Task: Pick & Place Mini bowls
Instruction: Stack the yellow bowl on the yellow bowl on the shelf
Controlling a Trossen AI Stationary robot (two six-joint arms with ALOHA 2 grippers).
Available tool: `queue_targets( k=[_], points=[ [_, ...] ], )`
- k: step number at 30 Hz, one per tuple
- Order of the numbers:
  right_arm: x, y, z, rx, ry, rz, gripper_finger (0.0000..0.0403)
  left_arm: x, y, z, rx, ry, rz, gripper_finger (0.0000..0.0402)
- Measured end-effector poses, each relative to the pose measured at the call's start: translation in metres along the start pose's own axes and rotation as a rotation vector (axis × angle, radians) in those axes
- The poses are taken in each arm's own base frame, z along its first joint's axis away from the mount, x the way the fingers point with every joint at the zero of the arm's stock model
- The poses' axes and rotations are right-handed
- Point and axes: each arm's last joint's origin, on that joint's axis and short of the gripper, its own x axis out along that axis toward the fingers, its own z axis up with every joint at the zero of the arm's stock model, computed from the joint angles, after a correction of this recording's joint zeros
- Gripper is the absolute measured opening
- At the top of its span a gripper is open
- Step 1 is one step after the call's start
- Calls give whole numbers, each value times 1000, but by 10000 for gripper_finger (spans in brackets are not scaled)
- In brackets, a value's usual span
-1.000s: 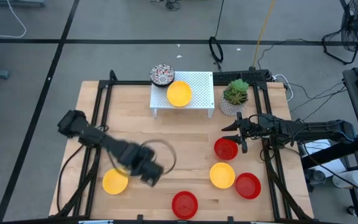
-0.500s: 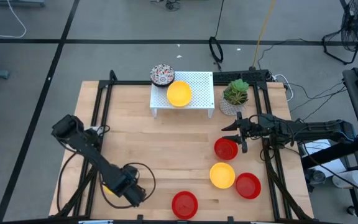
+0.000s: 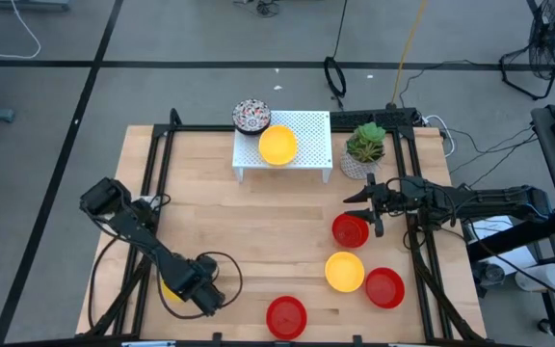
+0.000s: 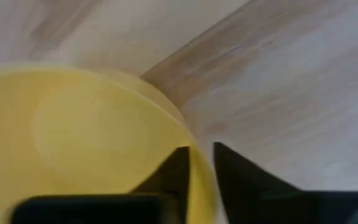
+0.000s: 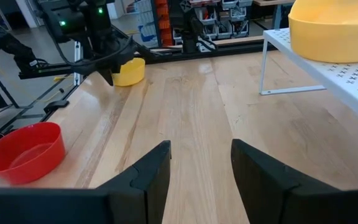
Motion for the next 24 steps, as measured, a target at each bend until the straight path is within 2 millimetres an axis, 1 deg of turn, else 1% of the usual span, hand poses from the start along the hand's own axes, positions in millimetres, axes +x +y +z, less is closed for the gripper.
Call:
queue_targets(
  k=[2,3,8,12,15,17,20,24],
  points=[
    [0,0,0,0,0,0,155,-1,-2,2,54,-7,-18,23],
    [0,0,0,0,0,0,155,-1,-2,3,63,-7,-18,14],
    [0,0,0,-1,0,0,155,-6,-6,13,128,-49,-33,17],
    [0,0,1,-8,-5,2,155,-17,-14,25,193,-124,-71,6],
    [0,0,1,-8,-5,4,155,-33,-26,37,263,-229,-119,11],
    [0,0,1,-8,-6,4,155,-47,-34,45,325,-320,-147,13],
    [0,0,1,-11,-8,4,155,-73,-47,59,429,-463,-177,7],
    [0,0,1,-26,-8,2,155,-112,-58,83,508,-666,-177,9]
  ],
)
